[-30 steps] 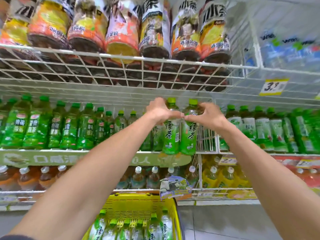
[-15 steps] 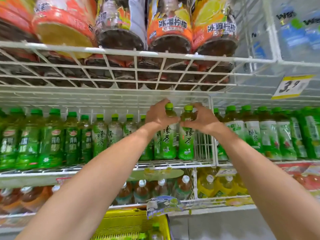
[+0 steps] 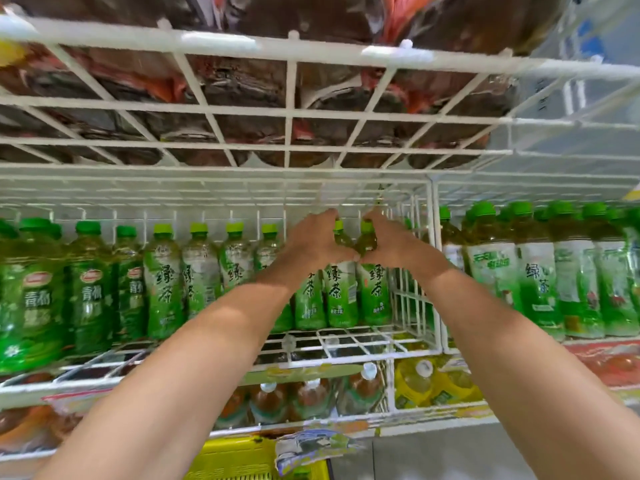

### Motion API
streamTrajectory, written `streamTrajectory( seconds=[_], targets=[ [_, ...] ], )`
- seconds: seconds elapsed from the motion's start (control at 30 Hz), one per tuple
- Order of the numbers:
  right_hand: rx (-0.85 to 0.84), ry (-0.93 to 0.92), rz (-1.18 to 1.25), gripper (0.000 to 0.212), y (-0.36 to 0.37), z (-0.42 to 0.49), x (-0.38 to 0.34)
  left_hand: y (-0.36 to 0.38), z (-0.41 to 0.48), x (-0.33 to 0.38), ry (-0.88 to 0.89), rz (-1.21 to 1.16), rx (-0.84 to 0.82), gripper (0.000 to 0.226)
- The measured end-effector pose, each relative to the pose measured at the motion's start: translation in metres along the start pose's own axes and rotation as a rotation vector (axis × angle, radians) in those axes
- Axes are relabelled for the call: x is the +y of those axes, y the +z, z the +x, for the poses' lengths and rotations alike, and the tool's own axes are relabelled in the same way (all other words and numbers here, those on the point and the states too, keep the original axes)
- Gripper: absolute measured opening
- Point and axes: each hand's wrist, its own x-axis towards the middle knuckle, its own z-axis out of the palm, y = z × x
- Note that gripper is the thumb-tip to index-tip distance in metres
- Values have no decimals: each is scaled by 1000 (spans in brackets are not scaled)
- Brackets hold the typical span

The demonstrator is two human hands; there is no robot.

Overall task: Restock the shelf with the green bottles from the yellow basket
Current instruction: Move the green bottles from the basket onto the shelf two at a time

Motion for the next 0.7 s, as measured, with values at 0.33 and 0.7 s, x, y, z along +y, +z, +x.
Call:
streamTrajectory(
  seconds=[0.33,0.7],
  targets=[
    [34,9,-164,53,15,36,4,12,45,-2,-27,208,-156,75],
    [31,97,-94,53,12,37,4,4,58,-11,-18,42,-326,45]
  ],
)
